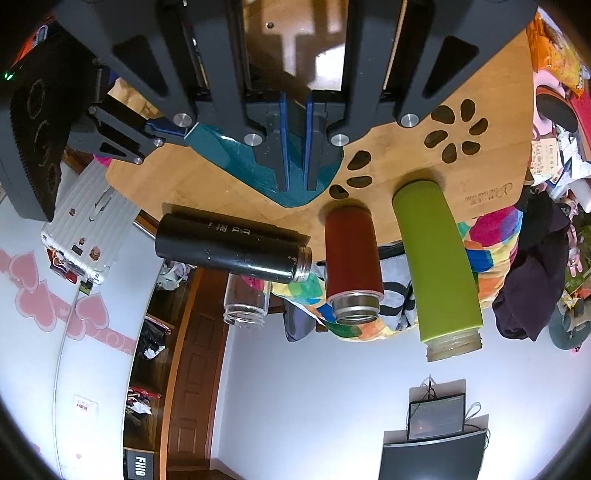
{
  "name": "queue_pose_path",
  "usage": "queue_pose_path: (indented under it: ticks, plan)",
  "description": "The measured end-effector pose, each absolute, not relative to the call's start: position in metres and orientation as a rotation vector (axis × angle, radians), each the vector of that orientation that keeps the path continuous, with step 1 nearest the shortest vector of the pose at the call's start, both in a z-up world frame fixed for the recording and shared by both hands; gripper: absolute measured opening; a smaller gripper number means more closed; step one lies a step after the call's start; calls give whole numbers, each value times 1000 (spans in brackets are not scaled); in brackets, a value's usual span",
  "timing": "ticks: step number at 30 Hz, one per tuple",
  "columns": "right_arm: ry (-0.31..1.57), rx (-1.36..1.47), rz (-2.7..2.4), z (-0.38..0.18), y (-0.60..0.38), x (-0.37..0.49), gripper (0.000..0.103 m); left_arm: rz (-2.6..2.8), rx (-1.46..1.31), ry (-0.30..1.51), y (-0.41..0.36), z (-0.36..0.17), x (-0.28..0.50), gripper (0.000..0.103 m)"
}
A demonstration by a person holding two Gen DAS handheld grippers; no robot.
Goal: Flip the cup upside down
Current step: 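Rotate the teal cup upright with the left tool and set it down, then open the left tool and withdraw it from the cup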
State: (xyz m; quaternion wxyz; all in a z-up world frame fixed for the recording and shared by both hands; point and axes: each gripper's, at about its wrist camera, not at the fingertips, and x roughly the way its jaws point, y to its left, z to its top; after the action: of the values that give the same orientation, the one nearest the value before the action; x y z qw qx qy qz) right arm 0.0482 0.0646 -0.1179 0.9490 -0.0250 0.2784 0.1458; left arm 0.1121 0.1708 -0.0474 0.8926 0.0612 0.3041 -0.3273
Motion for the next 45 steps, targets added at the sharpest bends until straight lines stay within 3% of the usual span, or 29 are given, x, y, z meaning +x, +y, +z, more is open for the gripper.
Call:
queue_pose_path:
  ticks: [18,21,24,31,38,41,45]
  plan:
    - [523,-49,303,-97,73,85,49,-672,16,662,194,-52,162,2]
    - [532,-32,302,-97,72,89,39,-665,7,675,195,-56,168,0]
    - [540,-21,302,-96,69,98,38,-666,-8,684,197,-59,170,0]
    - [556,-5,323,-97,67,100,38,-621,2,673,202,-60,161,0]
    - [518,-1,302,-77,54,81,38,-548,21,550,208,-34,120,2]
    - [496,20,280,-64,44,70,43,-530,20,512,207,-24,103,12]
    - [453,50,247,-48,28,53,58,-504,14,454,205,-12,80,37]
